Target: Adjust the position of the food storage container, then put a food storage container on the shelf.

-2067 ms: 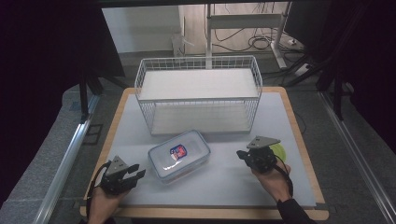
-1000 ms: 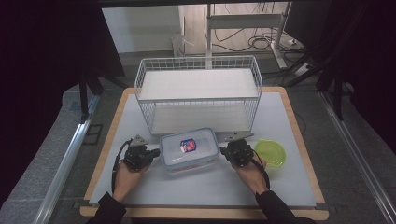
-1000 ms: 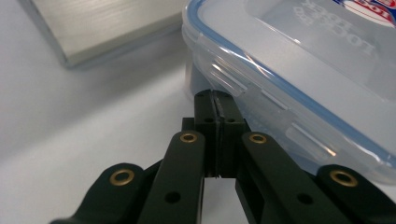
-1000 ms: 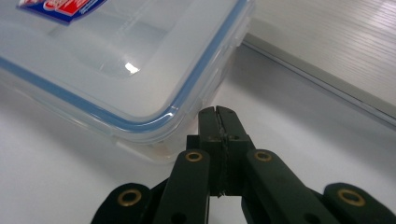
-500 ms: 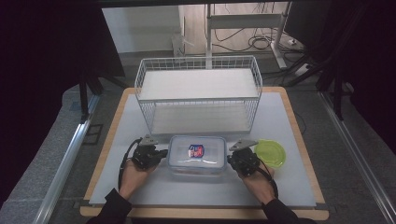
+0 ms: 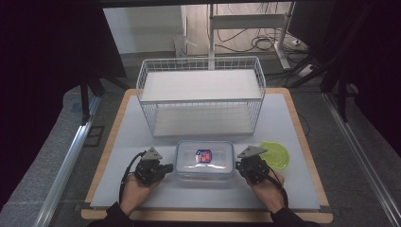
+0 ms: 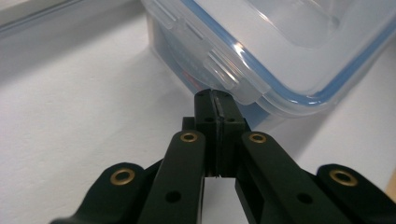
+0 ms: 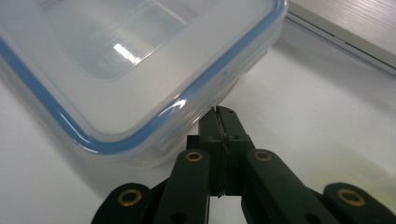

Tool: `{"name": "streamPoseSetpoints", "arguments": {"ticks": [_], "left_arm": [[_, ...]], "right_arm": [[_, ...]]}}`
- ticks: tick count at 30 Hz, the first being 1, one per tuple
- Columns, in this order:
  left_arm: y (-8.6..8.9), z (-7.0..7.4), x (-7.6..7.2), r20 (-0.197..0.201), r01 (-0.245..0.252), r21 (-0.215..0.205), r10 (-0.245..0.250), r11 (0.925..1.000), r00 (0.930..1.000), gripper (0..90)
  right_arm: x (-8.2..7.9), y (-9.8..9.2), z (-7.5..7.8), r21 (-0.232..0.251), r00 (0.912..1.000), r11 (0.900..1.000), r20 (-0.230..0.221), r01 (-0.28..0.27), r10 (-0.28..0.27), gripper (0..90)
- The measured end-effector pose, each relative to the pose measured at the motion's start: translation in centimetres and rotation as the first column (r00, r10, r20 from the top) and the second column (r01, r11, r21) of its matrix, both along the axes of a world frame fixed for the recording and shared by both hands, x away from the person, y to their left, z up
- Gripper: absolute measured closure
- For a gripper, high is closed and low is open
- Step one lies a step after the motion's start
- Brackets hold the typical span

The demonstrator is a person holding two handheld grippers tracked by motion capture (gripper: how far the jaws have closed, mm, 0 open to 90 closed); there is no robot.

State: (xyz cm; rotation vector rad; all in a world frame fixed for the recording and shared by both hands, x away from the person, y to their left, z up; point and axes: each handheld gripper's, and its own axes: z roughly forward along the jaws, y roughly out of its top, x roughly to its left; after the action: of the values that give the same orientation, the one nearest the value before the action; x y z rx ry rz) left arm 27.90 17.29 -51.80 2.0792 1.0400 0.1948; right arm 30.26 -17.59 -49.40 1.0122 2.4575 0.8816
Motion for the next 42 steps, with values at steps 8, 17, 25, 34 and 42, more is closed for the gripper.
{"name": "streamPoseSetpoints", "arguments": {"ticks": [8, 17, 25, 34, 42], "left_arm": [[-0.8, 0.1, -1.4, 0.011, 0.049, 0.043, -0.049, 0.9979, 0.9987, 90.0], [1.7, 1.0, -3.6, 0.161, -0.038, 0.038, 0.031, 0.9986, 0.9864, 45.7], [1.8, 0.4, -4.7, 0.164, -0.013, 0.07, 0.002, 0.9974, 0.9865, 14.5], [2.0, 0.1, -4.5, 0.174, -0.017, 0.061, 0.007, 0.998, 0.9846, 9.6], [2.2, -0.4, -4.0, 0.186, -0.025, 0.055, 0.014, 0.9982, 0.9824, 10.2]], "right_arm": [[0.2, -0.3, 0.0, 0.006, 0.9999, 1.0, -0.007, 0.016, -0.016, 90.0], [-1.9, -2.5, 1.1, 0.073, 0.9998, 0.997, 0.019, -0.008, 0.007, 78.3], [-3.2, -3.4, 1.1, 0.08, 0.9944, 0.992, 0.058, -0.093, 0.089, 45.2], [-2.9, -3.4, 1.0, 0.104, 0.9918, 0.988, 0.069, -0.115, 0.108, 29.7], [-2.5, -3.3, 0.6, 0.128, 0.9925, 0.984, 0.04, -0.12, 0.115, 23.2]]}}
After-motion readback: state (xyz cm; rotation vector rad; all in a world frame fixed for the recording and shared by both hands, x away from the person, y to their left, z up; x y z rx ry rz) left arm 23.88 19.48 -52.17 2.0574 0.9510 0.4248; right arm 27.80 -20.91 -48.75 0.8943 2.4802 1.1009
